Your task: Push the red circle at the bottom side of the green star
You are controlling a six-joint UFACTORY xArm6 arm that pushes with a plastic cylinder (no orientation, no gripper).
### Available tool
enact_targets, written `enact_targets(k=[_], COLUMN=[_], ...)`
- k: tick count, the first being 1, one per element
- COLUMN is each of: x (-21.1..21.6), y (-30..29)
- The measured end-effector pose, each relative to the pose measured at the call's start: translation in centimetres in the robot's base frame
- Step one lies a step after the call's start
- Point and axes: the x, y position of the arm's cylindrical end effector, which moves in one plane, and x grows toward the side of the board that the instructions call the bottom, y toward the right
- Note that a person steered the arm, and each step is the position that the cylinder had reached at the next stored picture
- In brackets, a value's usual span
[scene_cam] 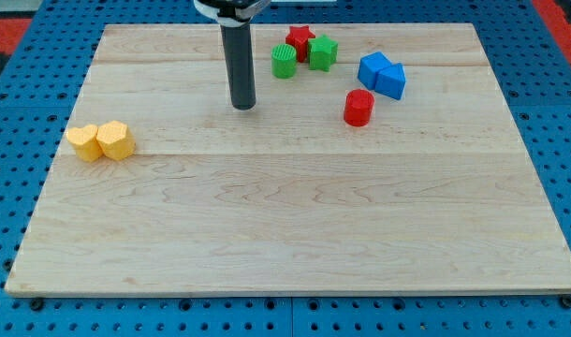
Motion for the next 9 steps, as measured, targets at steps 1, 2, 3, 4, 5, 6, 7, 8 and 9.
enact_targets(k=[1,2,3,4,5,6,7,8,9], x=[2.2,4.3,5.8,4.1,3.1,4.9,4.7,1.3,-2.8], y=[2.4,6.4,12.1,15.7,13.5,16.3,19.4,15.5,11.0])
